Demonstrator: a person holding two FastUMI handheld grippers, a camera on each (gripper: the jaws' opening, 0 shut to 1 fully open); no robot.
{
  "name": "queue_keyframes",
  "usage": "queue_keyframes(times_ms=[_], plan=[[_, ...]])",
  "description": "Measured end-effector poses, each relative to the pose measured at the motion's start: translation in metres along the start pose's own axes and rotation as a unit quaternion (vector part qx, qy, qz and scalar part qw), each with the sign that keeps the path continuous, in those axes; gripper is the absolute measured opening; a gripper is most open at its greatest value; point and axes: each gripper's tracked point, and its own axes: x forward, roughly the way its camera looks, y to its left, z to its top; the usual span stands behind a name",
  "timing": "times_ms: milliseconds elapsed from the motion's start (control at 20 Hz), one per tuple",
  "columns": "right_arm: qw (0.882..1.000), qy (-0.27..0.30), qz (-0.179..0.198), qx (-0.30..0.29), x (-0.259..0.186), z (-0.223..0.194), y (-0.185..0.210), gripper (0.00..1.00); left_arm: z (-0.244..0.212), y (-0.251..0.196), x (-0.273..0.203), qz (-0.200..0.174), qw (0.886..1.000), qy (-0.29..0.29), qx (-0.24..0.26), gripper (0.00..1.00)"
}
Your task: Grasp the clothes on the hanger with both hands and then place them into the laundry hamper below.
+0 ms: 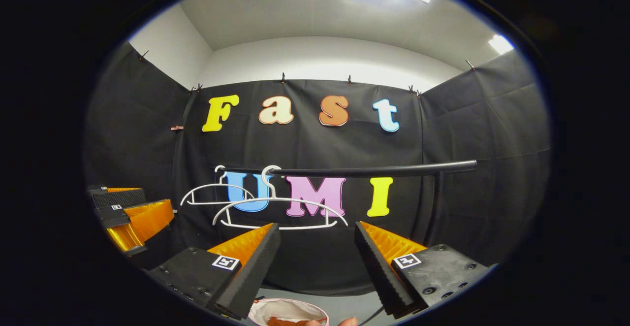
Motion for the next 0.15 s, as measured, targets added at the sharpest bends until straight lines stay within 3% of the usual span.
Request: queue_keyframes(times_ms=[150], plan=[[1.000,0.002,0.000,-0.002,0.0011,-0.0032,0.0011,0.97,-0.0011,-0.0017,0.0016,-0.002,1.000,0.001,0.003,0.96]])
